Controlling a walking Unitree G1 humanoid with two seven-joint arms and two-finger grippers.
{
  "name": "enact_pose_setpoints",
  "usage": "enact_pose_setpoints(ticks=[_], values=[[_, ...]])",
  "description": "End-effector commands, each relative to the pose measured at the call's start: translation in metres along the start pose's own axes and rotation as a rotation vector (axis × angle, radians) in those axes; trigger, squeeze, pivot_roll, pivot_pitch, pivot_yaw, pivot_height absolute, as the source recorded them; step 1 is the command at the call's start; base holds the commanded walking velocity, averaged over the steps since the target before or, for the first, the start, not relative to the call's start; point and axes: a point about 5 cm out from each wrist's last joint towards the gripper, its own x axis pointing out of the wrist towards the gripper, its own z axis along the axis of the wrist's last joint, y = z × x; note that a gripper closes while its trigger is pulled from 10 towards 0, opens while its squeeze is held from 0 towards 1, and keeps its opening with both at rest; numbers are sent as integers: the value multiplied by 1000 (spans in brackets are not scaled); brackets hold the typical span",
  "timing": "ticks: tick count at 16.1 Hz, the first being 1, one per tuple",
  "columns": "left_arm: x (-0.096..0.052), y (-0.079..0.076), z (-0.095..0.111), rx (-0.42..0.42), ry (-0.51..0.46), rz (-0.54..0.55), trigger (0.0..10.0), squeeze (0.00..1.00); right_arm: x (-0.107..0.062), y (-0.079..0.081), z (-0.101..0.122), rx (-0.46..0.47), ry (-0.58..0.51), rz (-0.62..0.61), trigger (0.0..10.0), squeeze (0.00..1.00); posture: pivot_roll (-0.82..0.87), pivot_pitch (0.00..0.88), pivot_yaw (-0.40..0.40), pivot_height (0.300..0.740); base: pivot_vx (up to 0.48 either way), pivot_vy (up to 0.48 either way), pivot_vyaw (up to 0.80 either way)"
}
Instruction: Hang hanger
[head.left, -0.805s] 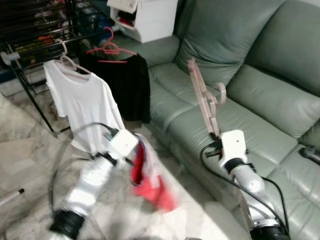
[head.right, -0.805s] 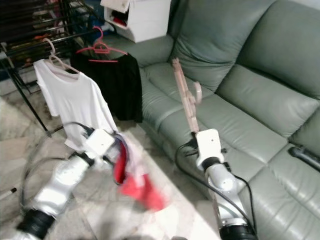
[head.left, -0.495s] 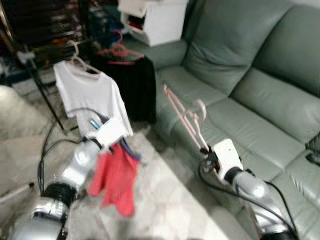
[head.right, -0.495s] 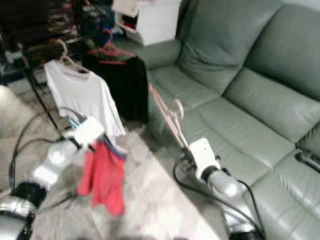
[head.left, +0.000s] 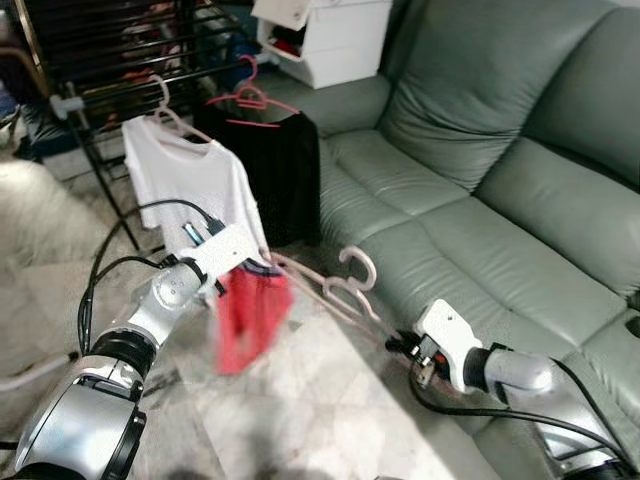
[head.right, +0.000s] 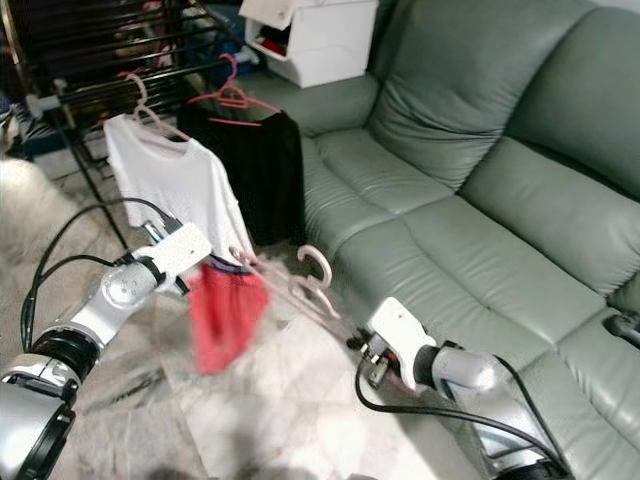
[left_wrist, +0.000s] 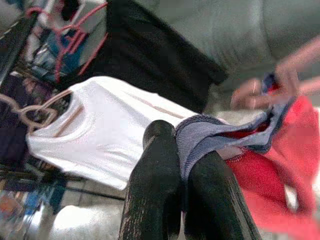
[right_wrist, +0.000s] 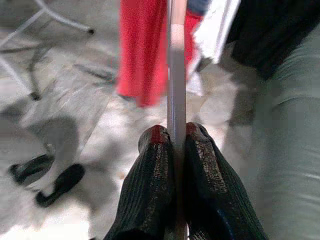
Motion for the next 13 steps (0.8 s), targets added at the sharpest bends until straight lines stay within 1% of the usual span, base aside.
enact_pose_setpoints(ticks=[1,2,3,4,5,6,7,9,10,11,12,13], values=[[1,5,6,39,-32,-13,10000,0,-3,2,7,-12,-10,51,10000,0,-68,0,48,740,0,0,0],[2,4,5,55,-21,-15,10000,0,-6,6,7,-17,5,107,10000,0,-67,0,49,740,0,0,0],[3,4,0,63,19,-3,10000,0,-11,8,8,-24,23,148,10000,0,-69,0,50,740,0,0,0],[2,7,-7,60,82,26,10000,0,-15,6,6,-50,49,163,10000,0,-71,0,51,740,0,0,0],[2,8,-11,55,117,38,10000,0,-18,4,5,-57,66,163,10000,0,-76,0,54,740,0,0,0],[2,8,-11,56,121,41,10000,0,-19,3,4,-60,73,165,10000,0,-76,0,54,740,0,0,0],[2,6,-13,36,125,41,10000,0,-26,-1,3,-80,102,171,10000,0,-76,0,54,740,0,0,0],[2,5,-12,41,124,46,10000,0,-31,-4,4,-93,123,180,10000,0,-79,0,57,740,0,0,0],[3,4,-11,29,117,34,10000,0,-31,-7,5,-102,123,159,10000,0,-79,0,56,740,0,0,0],[4,-2,-6,4,67,-37,10000,0,-28,-13,8,-153,107,114,10000,0,-78,0,55,740,0,0,0],[4,-6,-4,13,45,-68,10000,0,-25,-21,14,-183,80,43,10000,0,-78,0,55,740,0,0,0],[3,-8,-4,25,40,-85,10000,0,-23,-24,17,-177,60,16,10000,0,-78,0,56,740,0,0,0]])
